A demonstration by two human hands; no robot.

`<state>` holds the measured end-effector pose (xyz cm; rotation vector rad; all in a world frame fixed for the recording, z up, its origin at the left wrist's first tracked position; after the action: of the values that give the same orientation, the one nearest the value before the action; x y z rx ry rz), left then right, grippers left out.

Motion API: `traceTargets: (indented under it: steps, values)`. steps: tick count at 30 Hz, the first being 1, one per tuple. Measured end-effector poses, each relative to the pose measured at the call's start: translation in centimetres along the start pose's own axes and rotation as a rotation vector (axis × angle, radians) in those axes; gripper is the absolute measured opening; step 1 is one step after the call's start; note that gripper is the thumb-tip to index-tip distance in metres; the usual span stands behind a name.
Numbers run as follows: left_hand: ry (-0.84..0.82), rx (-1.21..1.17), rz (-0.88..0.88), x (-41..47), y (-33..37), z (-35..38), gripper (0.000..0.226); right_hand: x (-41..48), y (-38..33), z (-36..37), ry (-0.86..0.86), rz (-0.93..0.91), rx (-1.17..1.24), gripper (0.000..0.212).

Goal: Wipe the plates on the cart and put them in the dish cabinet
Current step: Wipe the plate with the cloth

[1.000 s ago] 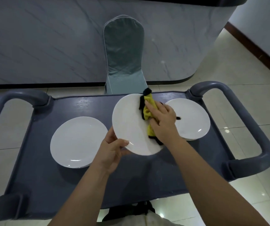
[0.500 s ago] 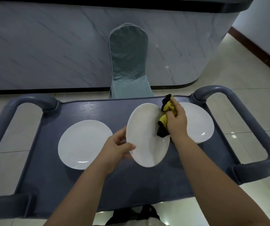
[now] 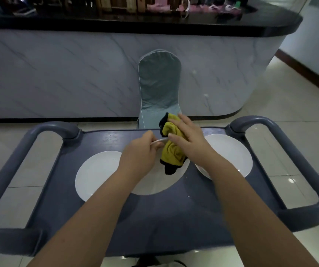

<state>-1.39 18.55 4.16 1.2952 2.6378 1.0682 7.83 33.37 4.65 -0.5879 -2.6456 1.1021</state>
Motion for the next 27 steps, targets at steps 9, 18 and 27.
traceTargets:
  steps: [9, 18, 27]
  values:
    - [0.318, 0.099, 0.480, -1.0, 2.3, -0.8, 0.047, -1.8, -0.9, -1.8, 0.109, -0.333, -0.336, 0.067]
    - [0.508, -0.346, 0.042, -1.2, 0.1, -2.6, 0.014, -3.7, 0.9, -3.5, 0.275, -0.113, 0.585, 0.052]
    - [0.337, 0.163, 0.514, 2.2, 4.9, -0.7, 0.025, -2.9, -1.1, -4.5, 0.290, -0.301, 0.233, 0.034]
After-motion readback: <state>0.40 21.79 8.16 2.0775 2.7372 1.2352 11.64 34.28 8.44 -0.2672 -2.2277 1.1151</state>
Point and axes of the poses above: each hand's wrist, its own x-axis towards the middle knuckle, its own z-axis out of the palm, y = z × x, the point moved 3 cm from there along x, towards the middle knuckle, and after that the axes turned 1 degree about -z, right-handed, at the moved point
